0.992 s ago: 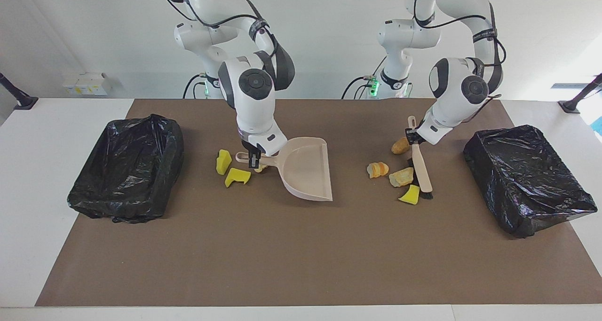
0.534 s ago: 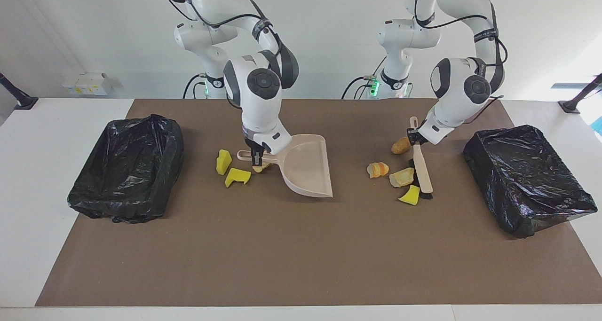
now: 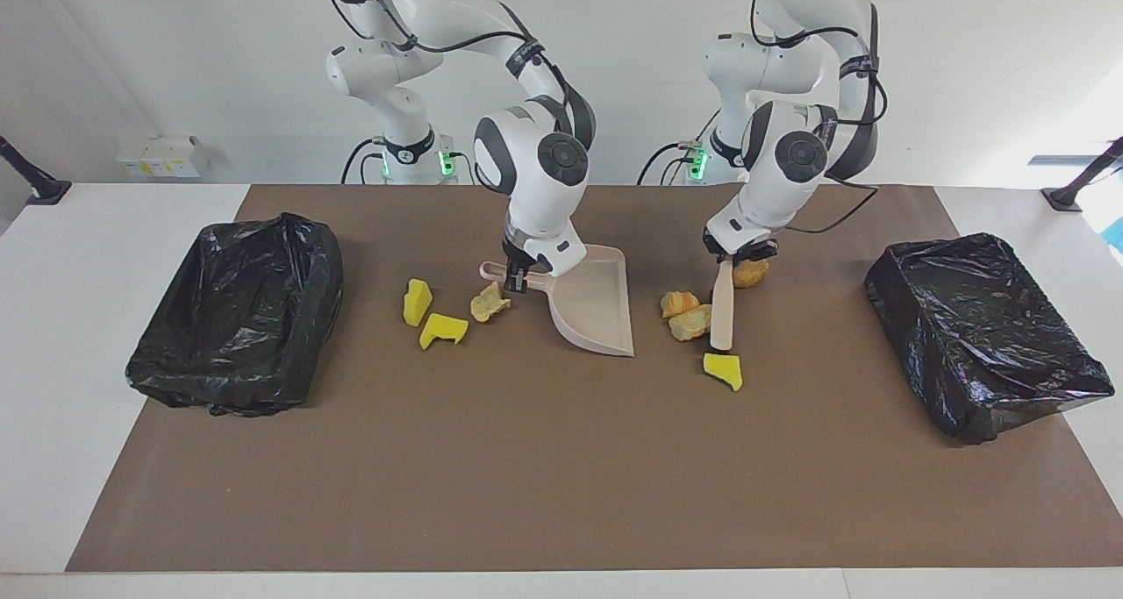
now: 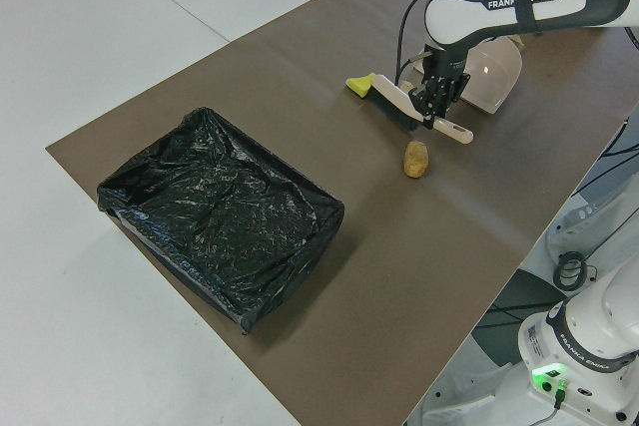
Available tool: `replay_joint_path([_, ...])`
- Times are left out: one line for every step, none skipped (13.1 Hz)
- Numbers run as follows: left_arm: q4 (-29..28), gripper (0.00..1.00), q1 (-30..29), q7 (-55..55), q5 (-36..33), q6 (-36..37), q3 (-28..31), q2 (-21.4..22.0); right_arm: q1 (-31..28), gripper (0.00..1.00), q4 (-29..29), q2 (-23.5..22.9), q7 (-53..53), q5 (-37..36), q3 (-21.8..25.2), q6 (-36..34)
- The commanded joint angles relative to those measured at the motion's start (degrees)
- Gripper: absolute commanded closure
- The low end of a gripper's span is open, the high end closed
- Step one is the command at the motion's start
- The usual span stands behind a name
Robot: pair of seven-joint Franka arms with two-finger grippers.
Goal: Sweep and dump trash in bin
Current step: 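Lower the dustpan with the right gripper while the left gripper brushes trash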
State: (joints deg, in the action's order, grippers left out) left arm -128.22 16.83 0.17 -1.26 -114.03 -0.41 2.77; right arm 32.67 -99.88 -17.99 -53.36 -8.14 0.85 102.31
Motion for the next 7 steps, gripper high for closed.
replay_joint_path([5.8, 1.00, -3.6, 6.3, -2.8, 2.0, 0.5, -1.3, -0.5, 1.00, -1.0, 0.8, 1.5, -0.2, -0.5, 1.0])
replay_joint_path([7.6, 1.00, -5.4, 8.8, -3.0, 1.2, 0.5, -2.8, -0.6, 1.00, -1.5, 0.8, 1.7, 0.0, -0.5, 1.2])
replay_joint_path([10.2, 1.00, -6.0, 9.1, -4.3, 0.5, 0.3, -5.1, -0.7, 1.00, -2.5, 0.9, 2.1, 0.1, -0.5, 3.0])
replay_joint_path([11.4, 1.00, -6.1, 9.1, -4.8, -0.3, 0.3, -7.2, -0.9, 1.00, -4.1, 1.3, 2.3, 1.7, -0.5, 5.6])
replay_joint_path([11.3, 1.00, -5.9, 9.1, -4.8, -2.7, 0.3, -8.3, -1.0, 1.00, -5.4, 1.6, 2.3, 2.8, -0.5, 7.3])
replay_joint_path([11.4, 1.00, -5.8, 9.1, -4.9, -4.6, 0.3, -9.4, -1.2, 1.00, -6.3, 1.8, 2.3, 2.9, -0.5, 8.2])
replay_joint_path([12.4, 1.00, -5.9, 9.1, -5.7, -6.4, 0.3, -10.7, -1.1, 1.00, -6.9, 2.1, 2.3, 3.2, -0.5, 9.0])
